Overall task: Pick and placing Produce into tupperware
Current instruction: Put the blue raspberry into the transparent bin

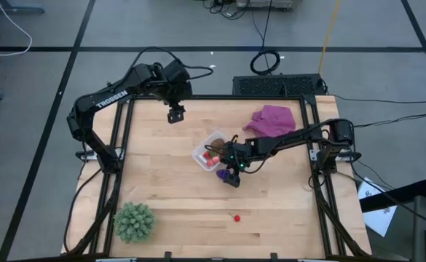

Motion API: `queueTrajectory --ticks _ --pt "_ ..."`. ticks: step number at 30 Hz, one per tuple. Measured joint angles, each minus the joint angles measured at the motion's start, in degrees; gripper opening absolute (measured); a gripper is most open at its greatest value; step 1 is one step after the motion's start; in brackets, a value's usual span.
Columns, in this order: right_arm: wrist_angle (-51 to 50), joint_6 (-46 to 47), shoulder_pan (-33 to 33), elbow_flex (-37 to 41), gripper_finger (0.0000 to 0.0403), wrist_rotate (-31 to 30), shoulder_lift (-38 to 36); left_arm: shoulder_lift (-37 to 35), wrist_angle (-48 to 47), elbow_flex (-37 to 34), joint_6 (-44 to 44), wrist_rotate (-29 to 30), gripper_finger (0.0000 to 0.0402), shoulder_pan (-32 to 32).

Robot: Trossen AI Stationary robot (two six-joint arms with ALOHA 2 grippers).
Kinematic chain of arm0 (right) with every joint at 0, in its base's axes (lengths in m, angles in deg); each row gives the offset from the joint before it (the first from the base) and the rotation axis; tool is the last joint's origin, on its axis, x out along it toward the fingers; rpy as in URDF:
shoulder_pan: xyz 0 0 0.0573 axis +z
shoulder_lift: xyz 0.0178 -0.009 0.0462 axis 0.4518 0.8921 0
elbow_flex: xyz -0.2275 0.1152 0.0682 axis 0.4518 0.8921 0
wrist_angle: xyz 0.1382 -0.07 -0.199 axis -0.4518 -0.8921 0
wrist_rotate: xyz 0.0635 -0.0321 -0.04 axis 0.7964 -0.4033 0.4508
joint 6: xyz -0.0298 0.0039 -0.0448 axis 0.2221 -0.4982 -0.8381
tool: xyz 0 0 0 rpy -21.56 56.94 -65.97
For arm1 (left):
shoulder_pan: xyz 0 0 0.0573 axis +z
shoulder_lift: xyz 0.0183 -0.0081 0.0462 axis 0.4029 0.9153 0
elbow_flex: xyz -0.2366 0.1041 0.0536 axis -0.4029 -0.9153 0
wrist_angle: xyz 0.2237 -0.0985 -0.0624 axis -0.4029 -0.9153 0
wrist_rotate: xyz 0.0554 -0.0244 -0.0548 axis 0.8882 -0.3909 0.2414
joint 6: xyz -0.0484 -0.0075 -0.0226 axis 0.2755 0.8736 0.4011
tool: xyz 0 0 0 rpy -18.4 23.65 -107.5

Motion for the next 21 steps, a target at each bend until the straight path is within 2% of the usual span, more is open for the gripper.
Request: queueTrajectory --ticks 21 --pt "2.45 2.92 0.09 -0.31 0.0338 -0.24 1.79 0.00 0.04 0.00 -0.28 0.07 0.0239 0.03"
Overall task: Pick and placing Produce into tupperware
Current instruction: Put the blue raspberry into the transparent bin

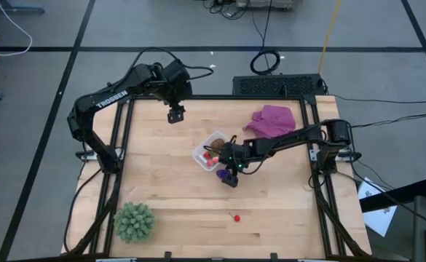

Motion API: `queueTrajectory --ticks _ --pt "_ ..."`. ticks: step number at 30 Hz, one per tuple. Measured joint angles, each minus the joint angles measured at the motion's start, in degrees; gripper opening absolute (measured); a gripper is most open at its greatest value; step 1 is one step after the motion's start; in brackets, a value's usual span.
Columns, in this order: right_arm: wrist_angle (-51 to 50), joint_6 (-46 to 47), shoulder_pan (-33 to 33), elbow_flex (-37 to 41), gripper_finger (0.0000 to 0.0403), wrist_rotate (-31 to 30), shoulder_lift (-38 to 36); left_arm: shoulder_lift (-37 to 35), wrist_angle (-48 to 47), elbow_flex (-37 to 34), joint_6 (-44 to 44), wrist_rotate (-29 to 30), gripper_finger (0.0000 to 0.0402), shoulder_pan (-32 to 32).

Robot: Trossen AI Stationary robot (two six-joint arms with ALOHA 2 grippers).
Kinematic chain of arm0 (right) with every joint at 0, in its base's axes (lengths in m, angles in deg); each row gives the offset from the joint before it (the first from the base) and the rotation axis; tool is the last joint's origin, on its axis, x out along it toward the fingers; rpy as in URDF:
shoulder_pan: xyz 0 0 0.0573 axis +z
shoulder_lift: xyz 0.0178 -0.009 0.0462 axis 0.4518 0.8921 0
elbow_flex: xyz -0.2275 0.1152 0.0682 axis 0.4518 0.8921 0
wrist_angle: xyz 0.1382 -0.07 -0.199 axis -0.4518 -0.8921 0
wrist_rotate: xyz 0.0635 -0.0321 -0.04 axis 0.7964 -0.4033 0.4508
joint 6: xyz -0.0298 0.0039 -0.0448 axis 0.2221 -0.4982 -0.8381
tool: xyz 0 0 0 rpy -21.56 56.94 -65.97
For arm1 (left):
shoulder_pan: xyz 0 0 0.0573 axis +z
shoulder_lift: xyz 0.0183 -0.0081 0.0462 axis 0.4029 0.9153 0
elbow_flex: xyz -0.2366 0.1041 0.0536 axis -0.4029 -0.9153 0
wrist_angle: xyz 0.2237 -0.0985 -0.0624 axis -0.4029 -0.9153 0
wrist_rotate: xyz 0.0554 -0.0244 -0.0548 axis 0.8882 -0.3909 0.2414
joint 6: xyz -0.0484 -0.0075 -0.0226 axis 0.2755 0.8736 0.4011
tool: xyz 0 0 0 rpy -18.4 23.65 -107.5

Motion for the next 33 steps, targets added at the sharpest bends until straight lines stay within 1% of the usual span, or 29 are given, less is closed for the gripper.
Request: queueTrajectory --ticks 6,15,18,25,28,33 --pt "-0.84 -0.50 0.28 -0.03 0.0338 -2.70 -0.13 0.00 0.00 0.00 -0.01 0.48 0.0239 0.02" --pt "-0.81 -1.39 1.03 0.03 0.0338 -4.50 0.44 0.00 0.03 0.00 -0.44 0.72 0.0239 0.02" --pt "-0.74 -1.46 1.00 0.00 0.0338 -6.98 0.39 0.00 0.04 0.00 -0.45 1.42 0.0239 0.02" --pt "-2.87 -2.42 1.07 -1.94 0.0338 -7.32 0.39 0.00 0.04 0.00 -0.44 1.42 0.0239 0.02" --pt "-4.19 -2.99 1.07 -2.89 0.0338 -8.46 0.39 0.00 0.04 0.00 -0.44 1.42 0.0239 0.00" --pt "-4.35 -3.17 1.18 -3.13 0.0338 -8.65 0.39 0.00 0.04 0.00 -0.42 1.44 0.0239 0.02"
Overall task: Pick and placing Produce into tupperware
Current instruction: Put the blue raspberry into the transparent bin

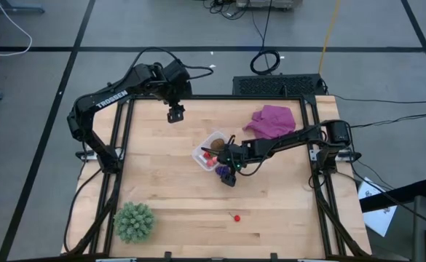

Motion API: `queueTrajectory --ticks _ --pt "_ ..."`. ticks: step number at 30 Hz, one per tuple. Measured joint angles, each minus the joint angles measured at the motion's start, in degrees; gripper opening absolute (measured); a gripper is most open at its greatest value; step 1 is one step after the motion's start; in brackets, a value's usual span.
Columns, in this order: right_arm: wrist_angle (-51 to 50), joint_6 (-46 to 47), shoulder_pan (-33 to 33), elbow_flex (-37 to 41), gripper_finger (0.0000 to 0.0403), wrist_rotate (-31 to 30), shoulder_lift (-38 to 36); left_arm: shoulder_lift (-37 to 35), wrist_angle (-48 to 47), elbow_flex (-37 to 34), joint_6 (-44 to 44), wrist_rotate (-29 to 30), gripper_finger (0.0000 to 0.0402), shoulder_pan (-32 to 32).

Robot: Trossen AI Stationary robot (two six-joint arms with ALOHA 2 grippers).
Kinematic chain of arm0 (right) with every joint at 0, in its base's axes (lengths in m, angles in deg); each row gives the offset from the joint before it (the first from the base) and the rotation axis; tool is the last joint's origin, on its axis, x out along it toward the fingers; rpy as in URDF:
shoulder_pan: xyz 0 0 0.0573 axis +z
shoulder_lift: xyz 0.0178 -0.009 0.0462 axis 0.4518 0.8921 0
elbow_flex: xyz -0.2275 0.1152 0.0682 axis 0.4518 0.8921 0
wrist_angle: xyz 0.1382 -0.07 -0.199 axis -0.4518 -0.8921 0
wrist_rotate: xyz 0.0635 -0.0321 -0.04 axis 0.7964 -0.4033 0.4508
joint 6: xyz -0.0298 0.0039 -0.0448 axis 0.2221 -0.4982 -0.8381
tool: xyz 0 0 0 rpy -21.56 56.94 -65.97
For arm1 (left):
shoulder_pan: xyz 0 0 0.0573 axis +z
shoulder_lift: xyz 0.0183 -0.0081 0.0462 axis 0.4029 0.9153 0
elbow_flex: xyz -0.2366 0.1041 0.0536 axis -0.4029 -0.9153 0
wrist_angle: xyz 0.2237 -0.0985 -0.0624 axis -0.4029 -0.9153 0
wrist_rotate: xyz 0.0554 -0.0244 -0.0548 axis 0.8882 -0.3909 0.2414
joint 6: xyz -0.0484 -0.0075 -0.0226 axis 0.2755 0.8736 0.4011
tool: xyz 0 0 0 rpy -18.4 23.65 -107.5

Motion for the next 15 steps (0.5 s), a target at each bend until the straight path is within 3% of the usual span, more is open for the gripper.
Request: queueTrajectory --ticks 15 --pt "0.61 0.11 0.12 0.02 0.0338 0.16 2.74 0.00 0.00 0.00 0.13 0.00 0.0239 0.00"
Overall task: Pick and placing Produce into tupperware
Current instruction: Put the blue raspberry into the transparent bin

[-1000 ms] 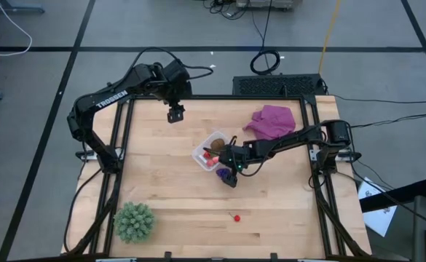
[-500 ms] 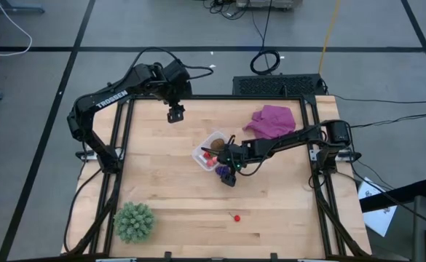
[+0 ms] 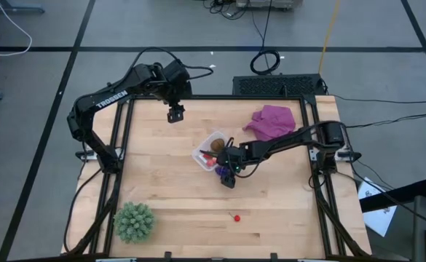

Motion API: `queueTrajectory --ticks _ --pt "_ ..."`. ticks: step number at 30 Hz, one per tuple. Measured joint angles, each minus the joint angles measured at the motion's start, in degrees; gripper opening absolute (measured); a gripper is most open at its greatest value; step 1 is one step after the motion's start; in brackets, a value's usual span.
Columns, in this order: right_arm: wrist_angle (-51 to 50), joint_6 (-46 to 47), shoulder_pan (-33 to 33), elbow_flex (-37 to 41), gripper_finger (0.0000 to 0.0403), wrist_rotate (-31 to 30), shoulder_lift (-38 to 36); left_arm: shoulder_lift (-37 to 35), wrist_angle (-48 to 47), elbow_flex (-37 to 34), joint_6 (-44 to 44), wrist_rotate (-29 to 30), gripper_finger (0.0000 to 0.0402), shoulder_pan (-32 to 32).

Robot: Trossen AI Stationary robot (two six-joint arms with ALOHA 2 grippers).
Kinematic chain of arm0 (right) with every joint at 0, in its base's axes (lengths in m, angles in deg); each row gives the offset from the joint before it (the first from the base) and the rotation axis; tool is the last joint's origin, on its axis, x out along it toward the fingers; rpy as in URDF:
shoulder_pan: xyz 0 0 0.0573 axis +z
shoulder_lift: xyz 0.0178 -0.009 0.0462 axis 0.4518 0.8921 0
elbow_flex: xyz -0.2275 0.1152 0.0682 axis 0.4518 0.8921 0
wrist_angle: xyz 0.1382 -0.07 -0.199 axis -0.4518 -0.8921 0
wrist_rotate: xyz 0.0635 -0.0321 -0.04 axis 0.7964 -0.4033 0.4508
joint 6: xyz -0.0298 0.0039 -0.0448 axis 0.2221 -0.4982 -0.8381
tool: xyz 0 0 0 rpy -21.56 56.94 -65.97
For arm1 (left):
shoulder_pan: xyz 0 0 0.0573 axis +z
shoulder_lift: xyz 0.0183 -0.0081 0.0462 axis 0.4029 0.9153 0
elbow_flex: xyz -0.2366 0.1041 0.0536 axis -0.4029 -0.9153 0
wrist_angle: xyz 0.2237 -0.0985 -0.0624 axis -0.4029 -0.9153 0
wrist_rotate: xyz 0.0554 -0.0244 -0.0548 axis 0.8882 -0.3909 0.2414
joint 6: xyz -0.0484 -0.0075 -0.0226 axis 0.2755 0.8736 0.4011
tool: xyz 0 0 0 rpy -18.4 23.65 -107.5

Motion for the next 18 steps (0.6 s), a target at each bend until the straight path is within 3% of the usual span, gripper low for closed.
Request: queueTrajectory --ticks 13,18 --pt "-0.70 -2.99 0.02 -3.65 0.0337 1.59 1.88 0.00 -0.02 0.00 0.07 0.00 0.0239 -0.04" --pt "-0.92 -2.95 0.02 -3.65 0.0315 1.60 1.96 0.00 -0.04 0.00 0.02 0.00 0.0239 -0.04"
